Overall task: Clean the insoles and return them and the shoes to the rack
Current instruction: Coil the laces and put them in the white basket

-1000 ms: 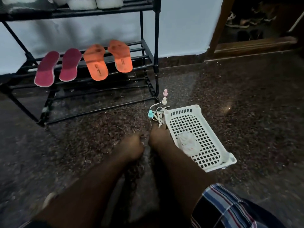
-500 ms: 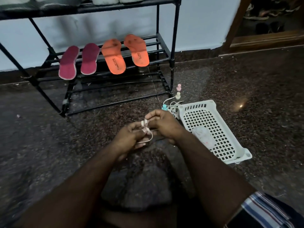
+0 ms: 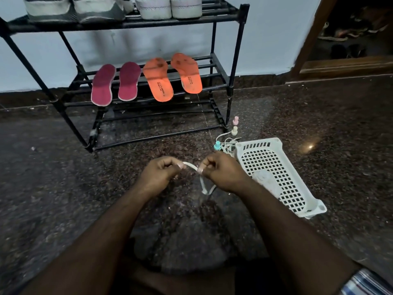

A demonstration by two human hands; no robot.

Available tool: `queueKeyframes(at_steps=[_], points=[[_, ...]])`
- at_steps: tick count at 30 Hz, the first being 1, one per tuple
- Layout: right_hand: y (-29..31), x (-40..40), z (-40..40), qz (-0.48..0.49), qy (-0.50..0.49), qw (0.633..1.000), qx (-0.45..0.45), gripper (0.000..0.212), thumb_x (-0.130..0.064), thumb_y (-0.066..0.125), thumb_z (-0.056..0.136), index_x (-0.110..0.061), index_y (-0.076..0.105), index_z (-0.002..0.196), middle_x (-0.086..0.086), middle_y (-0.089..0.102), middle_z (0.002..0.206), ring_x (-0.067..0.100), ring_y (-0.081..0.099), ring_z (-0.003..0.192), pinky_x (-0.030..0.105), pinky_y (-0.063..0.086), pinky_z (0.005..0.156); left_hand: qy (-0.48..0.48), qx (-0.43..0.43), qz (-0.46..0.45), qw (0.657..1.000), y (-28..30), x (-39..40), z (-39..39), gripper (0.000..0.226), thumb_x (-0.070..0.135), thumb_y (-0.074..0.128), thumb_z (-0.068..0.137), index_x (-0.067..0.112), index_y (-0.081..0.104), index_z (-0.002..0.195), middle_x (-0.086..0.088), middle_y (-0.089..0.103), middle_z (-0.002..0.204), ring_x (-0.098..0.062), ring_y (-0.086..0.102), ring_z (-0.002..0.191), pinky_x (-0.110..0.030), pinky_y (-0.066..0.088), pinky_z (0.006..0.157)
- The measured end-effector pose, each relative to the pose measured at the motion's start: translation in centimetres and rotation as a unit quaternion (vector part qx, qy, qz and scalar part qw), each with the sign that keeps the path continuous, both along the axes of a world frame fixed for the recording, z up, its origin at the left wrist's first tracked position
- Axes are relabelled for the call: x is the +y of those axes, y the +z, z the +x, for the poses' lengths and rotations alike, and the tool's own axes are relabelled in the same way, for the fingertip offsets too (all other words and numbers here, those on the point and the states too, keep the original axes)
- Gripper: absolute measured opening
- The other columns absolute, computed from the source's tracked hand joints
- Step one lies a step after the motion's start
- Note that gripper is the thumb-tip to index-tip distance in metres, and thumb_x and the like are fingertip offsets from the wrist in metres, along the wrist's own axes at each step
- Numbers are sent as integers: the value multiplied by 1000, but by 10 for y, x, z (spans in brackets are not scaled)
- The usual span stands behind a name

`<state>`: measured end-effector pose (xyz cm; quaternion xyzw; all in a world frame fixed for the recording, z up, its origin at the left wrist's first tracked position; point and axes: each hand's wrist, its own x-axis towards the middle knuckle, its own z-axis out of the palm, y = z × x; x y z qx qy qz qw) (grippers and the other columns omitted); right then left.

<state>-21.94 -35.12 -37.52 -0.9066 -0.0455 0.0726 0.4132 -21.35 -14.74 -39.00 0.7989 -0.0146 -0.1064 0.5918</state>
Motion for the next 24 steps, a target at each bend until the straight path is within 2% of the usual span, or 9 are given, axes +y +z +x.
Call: queueKeyframes(at_steps=[2, 4, 7, 9, 13, 16, 19, 22, 24], points=[[-1, 3, 1, 89, 6, 996, 21, 13, -18, 71, 85, -25, 68, 96, -6, 70, 96, 11, 68, 86, 27, 55, 76, -25, 0, 2, 1000, 2, 0, 0, 12, 13, 66, 93, 14, 74, 84, 9, 62, 62, -2, 51, 58, -23, 39, 62], [-2, 11, 0, 187, 31, 979, 79, 27, -13, 69, 88, -16, 64, 115, 1, 71, 100, 14, 68, 90, 28, 55, 83, -49, -1, -4, 999, 6, -4, -2, 13, 10, 65, 94, 14, 73, 84, 8, 64, 64, -3, 53, 59, -20, 41, 62], [-1, 14, -5, 289, -6, 946, 149, 15, -4, 57, 96, 3, 63, 107, 9, 64, 72, 17, 59, 61, 32, 50, 58, 13, -11, 14, 1000, 5, 0, 2, 19, 9, 65, 94, 17, 73, 79, 3, 62, 61, -5, 50, 54, -23, 39, 56], [0, 3, -1, 274, -32, 946, 172, 11, -8, 55, 97, -1, 64, 99, 5, 57, 64, 15, 51, 52, 26, 44, 45, 97, -15, 38, 994, 0, 11, 7, 22, 11, 65, 94, 21, 73, 76, -1, 63, 63, -11, 51, 56, -25, 37, 57], [0, -18, 6, 174, -20, 970, 169, 18, -23, 63, 94, -12, 65, 79, 1, 57, 59, 14, 45, 47, 25, 35, 46, 231, -11, 46, 972, -3, 26, 13, 23, 14, 62, 96, 20, 69, 76, 2, 63, 63, -13, 50, 58, -24, 36, 54], [3, -8, 3, 182, -27, 972, 145, 15, -18, 63, 94, -16, 68, 80, -6, 60, 57, 10, 46, 52, 23, 38, 47, 159, 17, 69, 985, -4, 19, 11, 19, 17, 60, 98, 19, 70, 83, 0, 68, 68, -14, 52, 60, -24, 36, 54], [10, 18, -5, 329, 13, 926, 184, 14, -3, 56, 95, -9, 67, 102, 1, 69, 76, 6, 52, 57, 19, 40, 49, 49, 33, 93, 994, -1, 4, 1, 12, 21, 59, 100, 20, 70, 103, 2, 71, 83, -12, 56, 66, -26, 42, 58], [21, 40, -9, 490, -24, 855, 167, 13, 2, 55, 94, -7, 63, 100, 7, 71, 84, 11, 60, 57, 21, 50, 48, -52, 120, -86, 988, 6, -5, -13, 27, 8, 55, 101, 25, 62, 120, 7, 71, 90, -11, 61, 74, -22, 45, 58], [26, 49, -9, 547, -60, 822, 145, 10, 1, 57, 94, -7, 62, 98, 10, 72, 89, 12, 63, 59, 23, 53, 51, -81, 171, -150, 970, 8, -11, -21, 30, 3, 56, 98, 25, 59, 119, 9, 69, 92, -9, 66, 80, -22, 50, 61]])
